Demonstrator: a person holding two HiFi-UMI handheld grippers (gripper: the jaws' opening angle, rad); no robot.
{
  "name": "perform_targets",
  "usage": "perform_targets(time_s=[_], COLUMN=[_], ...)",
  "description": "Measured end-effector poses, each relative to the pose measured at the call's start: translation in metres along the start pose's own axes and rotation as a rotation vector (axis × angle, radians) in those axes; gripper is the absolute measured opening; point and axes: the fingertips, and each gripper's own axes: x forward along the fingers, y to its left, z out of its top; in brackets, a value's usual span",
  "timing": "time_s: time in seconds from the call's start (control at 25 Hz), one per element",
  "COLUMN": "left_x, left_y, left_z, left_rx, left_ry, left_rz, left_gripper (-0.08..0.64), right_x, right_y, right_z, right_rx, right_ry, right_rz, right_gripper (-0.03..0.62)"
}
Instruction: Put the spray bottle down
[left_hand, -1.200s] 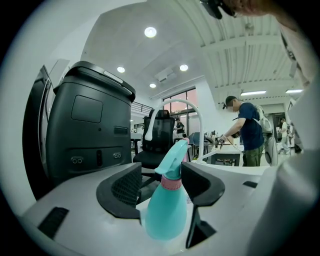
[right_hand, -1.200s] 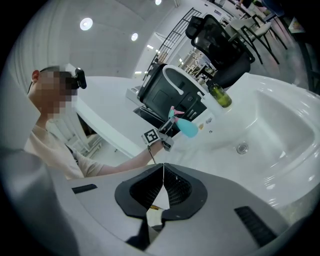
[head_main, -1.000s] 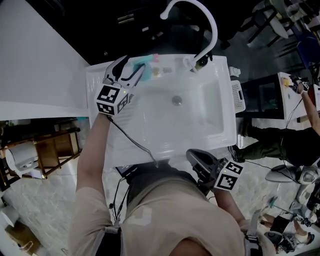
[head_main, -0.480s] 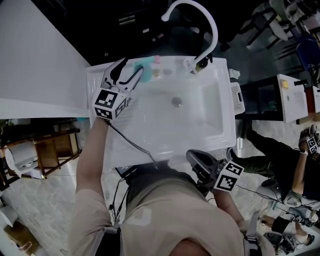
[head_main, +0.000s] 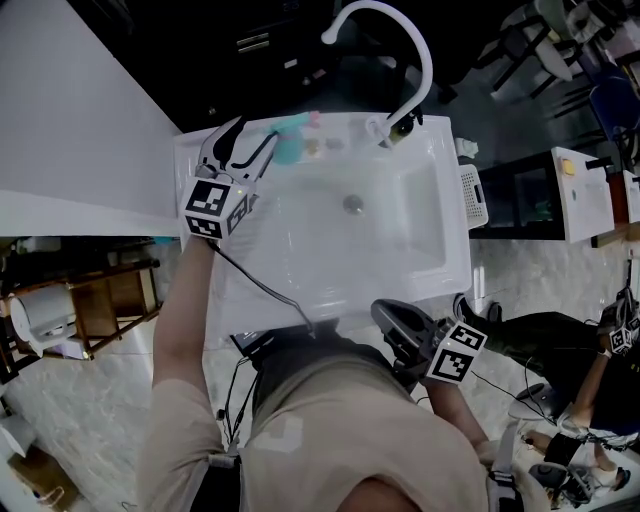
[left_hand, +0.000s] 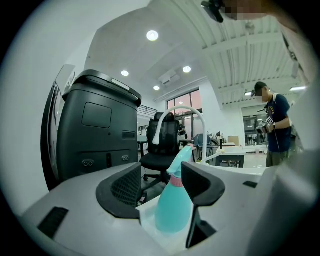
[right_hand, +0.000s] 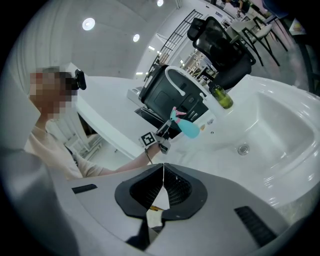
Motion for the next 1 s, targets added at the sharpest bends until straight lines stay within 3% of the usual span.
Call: perform_targets(time_s=[0.4,1.0], left_x=[-0.001,-0.028], left_y=[0.003,0.002], left_z=[0.000,0.014], left_rx=[-0.015,0.047], left_ry=[0.011,0.045], left_rz=[0.007,0.059], left_gripper=[0.235,0.235], right_x=[-0.002,-0.002], right_y=[0.005,0.020], right_z=[-0.002,0.007], right_rx=[-0.004,-0.046], right_ry=[-0.008,-0.017], right_rz=[0.010,0.085], right_gripper=[0.021,0.021])
